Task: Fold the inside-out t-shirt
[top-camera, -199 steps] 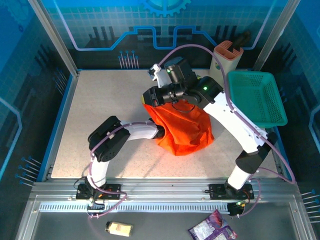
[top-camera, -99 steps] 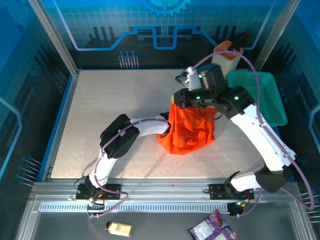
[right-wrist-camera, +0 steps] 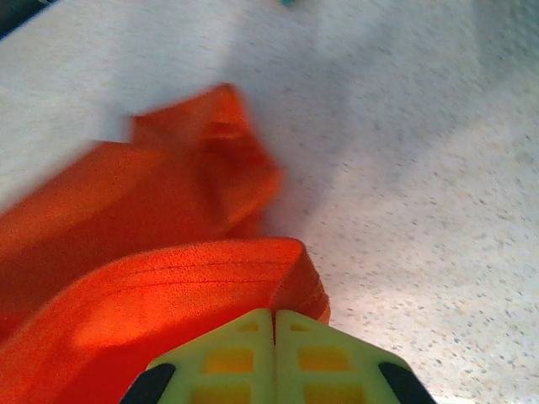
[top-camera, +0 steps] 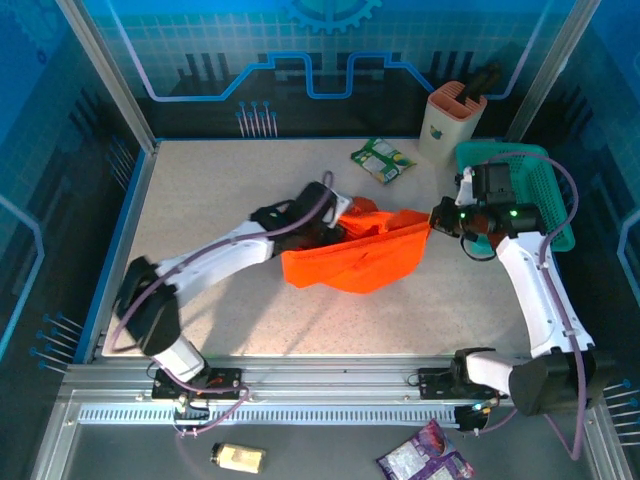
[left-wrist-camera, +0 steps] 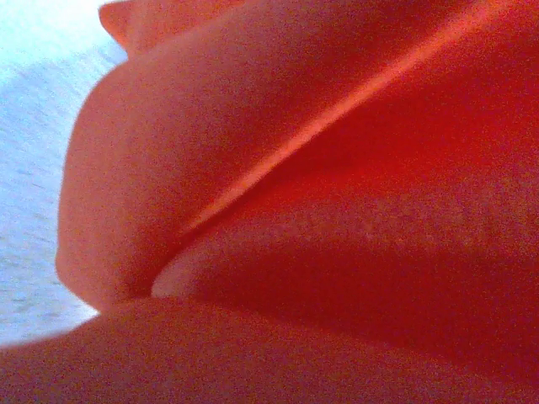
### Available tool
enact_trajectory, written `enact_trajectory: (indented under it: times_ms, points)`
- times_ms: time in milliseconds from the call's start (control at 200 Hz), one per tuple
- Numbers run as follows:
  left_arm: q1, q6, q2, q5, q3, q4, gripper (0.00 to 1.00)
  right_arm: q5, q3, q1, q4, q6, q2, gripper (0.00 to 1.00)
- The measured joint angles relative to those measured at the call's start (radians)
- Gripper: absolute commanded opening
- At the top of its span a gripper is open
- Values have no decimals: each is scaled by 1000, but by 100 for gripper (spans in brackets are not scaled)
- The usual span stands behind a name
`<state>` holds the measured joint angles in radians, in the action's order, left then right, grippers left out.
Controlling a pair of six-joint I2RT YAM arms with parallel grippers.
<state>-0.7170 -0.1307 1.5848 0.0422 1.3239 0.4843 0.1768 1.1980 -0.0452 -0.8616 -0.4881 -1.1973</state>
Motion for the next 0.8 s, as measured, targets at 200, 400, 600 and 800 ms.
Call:
enact_trajectory:
  times_ms: [200, 400, 600, 800]
  points:
    - [129, -6, -166, -84, 70, 44, 0, 65, -185, 8, 140, -20, -49, 0]
    - [192, -61, -174, -274, 192, 66, 0, 64, -264, -77, 260, -47, -160, 0]
    - [266, -163, -175, -470, 233, 64, 0, -10, -264, -105, 307, -55, -266, 0]
    - [337, -202, -175, -556, 258, 150, 0, -55, -265, -72, 312, -71, -297, 0]
